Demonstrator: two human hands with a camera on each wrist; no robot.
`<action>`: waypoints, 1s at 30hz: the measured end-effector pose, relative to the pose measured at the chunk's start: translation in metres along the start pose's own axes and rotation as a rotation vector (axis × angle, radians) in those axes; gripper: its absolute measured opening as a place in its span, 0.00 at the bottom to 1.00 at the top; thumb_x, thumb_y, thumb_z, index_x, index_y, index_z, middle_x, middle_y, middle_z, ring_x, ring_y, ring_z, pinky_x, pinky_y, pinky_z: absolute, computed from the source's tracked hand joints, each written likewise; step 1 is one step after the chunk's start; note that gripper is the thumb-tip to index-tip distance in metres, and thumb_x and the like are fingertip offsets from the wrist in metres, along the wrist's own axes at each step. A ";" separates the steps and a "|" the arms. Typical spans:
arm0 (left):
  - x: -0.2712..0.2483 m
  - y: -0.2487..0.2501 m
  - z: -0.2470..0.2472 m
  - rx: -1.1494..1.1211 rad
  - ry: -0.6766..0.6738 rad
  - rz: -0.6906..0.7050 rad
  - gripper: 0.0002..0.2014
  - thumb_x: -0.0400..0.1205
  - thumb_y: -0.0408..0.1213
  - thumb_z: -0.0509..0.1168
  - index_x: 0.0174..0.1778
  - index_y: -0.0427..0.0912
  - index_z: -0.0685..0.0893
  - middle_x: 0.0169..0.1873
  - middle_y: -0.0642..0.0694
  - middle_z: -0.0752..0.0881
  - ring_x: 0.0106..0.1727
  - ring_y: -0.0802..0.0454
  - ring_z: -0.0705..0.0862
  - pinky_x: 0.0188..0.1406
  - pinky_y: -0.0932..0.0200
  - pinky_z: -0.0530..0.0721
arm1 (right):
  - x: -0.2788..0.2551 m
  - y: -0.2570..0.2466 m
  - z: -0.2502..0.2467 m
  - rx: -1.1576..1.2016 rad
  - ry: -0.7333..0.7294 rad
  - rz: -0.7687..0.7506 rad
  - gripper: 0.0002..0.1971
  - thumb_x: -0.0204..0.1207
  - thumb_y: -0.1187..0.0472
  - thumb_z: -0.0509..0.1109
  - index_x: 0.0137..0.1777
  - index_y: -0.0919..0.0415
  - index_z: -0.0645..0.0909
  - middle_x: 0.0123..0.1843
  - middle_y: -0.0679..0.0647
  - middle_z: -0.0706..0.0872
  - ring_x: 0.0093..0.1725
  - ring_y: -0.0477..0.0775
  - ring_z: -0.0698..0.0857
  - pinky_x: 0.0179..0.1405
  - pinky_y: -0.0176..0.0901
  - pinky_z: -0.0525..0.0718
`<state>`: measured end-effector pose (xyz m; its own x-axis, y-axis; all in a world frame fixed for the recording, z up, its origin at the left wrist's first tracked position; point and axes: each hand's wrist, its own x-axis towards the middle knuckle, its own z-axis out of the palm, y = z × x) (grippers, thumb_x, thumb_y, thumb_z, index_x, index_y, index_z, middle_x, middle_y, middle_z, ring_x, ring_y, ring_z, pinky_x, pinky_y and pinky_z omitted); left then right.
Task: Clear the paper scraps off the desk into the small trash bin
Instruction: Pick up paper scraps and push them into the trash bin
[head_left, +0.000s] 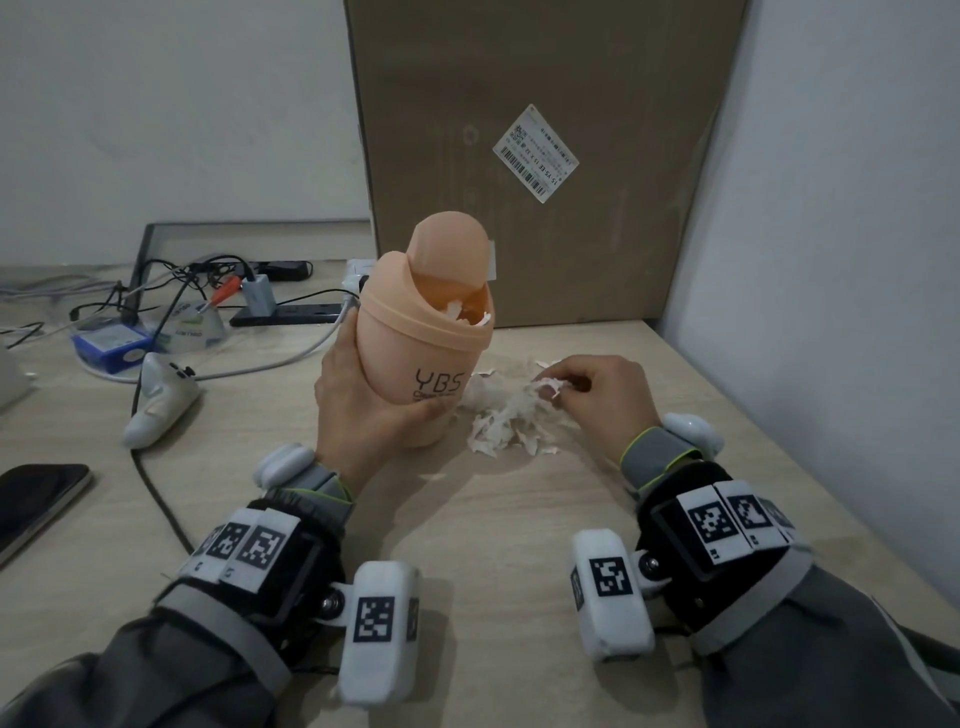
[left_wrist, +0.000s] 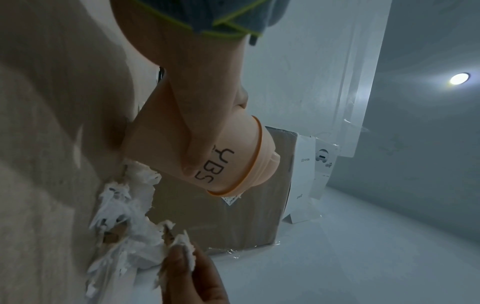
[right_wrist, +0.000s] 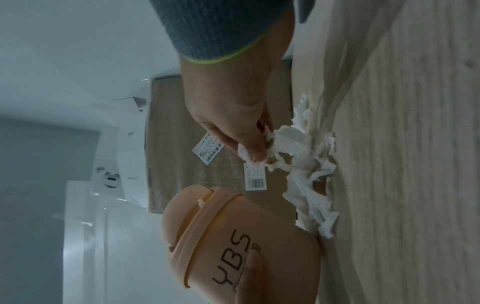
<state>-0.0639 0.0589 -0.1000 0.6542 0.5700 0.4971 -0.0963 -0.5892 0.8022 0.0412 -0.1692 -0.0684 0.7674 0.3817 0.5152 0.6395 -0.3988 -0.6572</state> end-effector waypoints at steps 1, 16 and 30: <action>0.000 0.001 0.000 0.004 -0.006 0.005 0.69 0.50 0.67 0.83 0.89 0.60 0.58 0.80 0.50 0.75 0.80 0.43 0.75 0.77 0.31 0.78 | 0.000 -0.002 -0.002 0.046 0.026 -0.012 0.06 0.68 0.70 0.75 0.43 0.60 0.91 0.41 0.53 0.92 0.37 0.40 0.85 0.39 0.19 0.77; -0.013 0.029 0.003 0.096 -0.172 0.165 0.69 0.53 0.68 0.78 0.91 0.50 0.58 0.80 0.45 0.71 0.80 0.42 0.71 0.80 0.32 0.73 | -0.004 -0.041 -0.020 0.649 0.215 -0.173 0.09 0.66 0.67 0.79 0.41 0.53 0.87 0.36 0.41 0.91 0.39 0.42 0.88 0.43 0.34 0.84; -0.019 0.032 0.008 0.030 -0.288 0.213 0.63 0.54 0.63 0.82 0.86 0.63 0.57 0.80 0.50 0.71 0.80 0.42 0.72 0.77 0.31 0.76 | -0.010 -0.043 -0.010 0.235 -0.065 -0.263 0.15 0.79 0.52 0.61 0.39 0.55 0.86 0.35 0.47 0.86 0.37 0.39 0.81 0.37 0.38 0.76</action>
<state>-0.0736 0.0245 -0.0859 0.8070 0.2501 0.5350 -0.2339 -0.6964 0.6784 0.0069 -0.1641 -0.0399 0.5683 0.5008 0.6529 0.7813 -0.0795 -0.6191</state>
